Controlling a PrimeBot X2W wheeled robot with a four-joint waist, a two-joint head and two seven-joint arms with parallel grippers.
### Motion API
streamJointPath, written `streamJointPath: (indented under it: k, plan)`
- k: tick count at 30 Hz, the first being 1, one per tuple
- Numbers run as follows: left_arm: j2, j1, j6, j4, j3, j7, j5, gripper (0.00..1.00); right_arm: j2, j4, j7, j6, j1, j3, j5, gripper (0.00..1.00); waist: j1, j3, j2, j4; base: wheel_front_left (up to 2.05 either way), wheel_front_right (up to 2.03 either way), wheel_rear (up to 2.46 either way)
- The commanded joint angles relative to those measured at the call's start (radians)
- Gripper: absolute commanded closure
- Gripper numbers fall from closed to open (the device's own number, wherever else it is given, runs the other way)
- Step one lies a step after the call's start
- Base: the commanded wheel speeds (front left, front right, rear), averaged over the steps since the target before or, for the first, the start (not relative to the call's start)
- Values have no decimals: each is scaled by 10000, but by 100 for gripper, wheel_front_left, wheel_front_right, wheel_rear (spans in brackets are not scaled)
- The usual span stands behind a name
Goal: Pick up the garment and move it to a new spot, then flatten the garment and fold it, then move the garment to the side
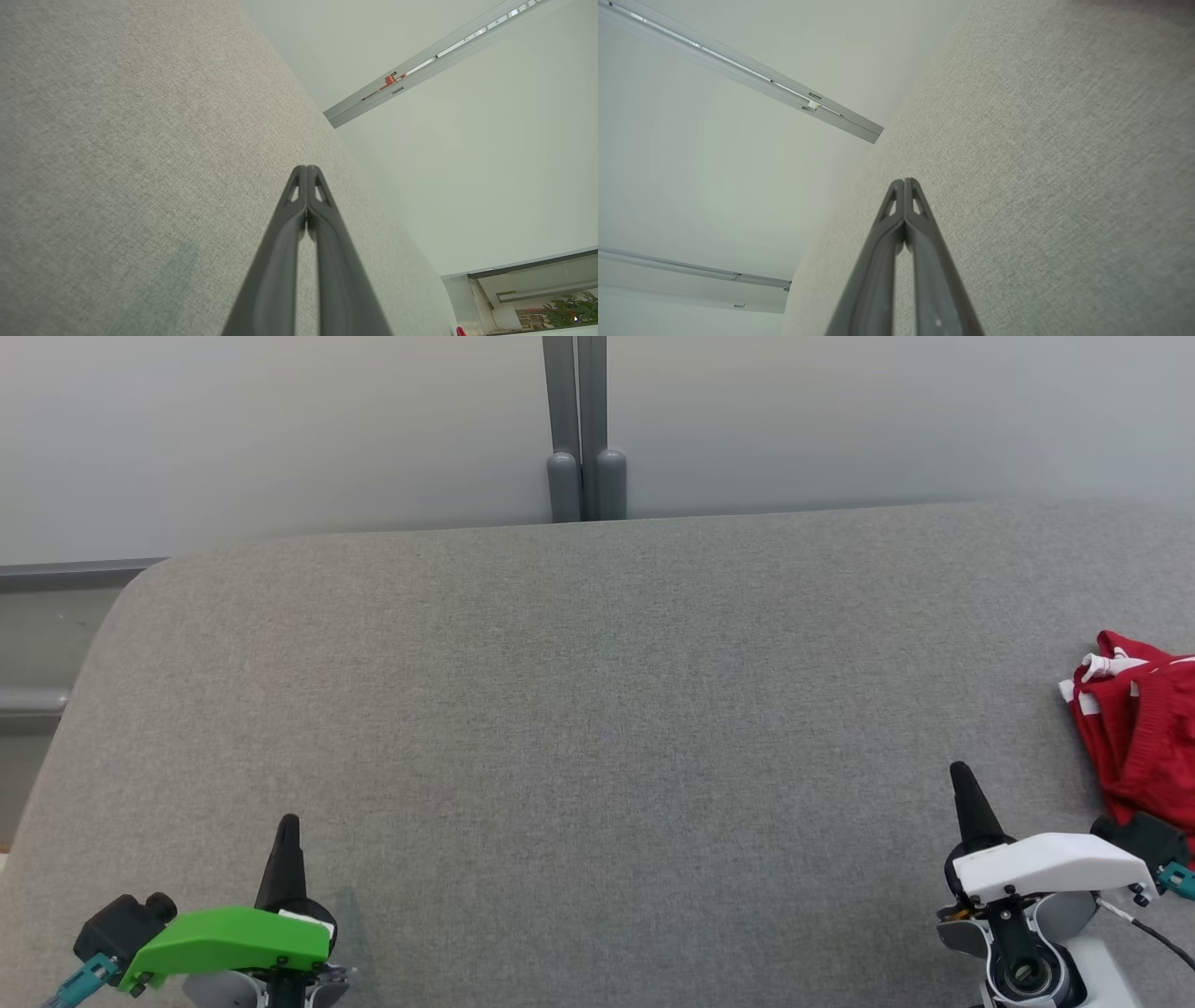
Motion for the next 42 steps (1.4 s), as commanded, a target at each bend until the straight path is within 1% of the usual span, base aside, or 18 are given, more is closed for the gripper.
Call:
streamJointPath:
  k: [1,22,42]
  plan:
    - [47,-258,-75,-158,76,56,-287,100,-65,-194,86,7,29,-42,284,100,0,0,0,-2,0,0,0]
    - [61,-350,-308,-413,427,633,-2432,100,-79,-665,677,6,169,-188,2490,100,0,0,0,-47,0,0,0]
    - [71,-385,-474,-594,692,1080,-4013,100,-89,-1015,1112,5,301,-296,4137,100,-1,-1,0,-88,0,0,0]
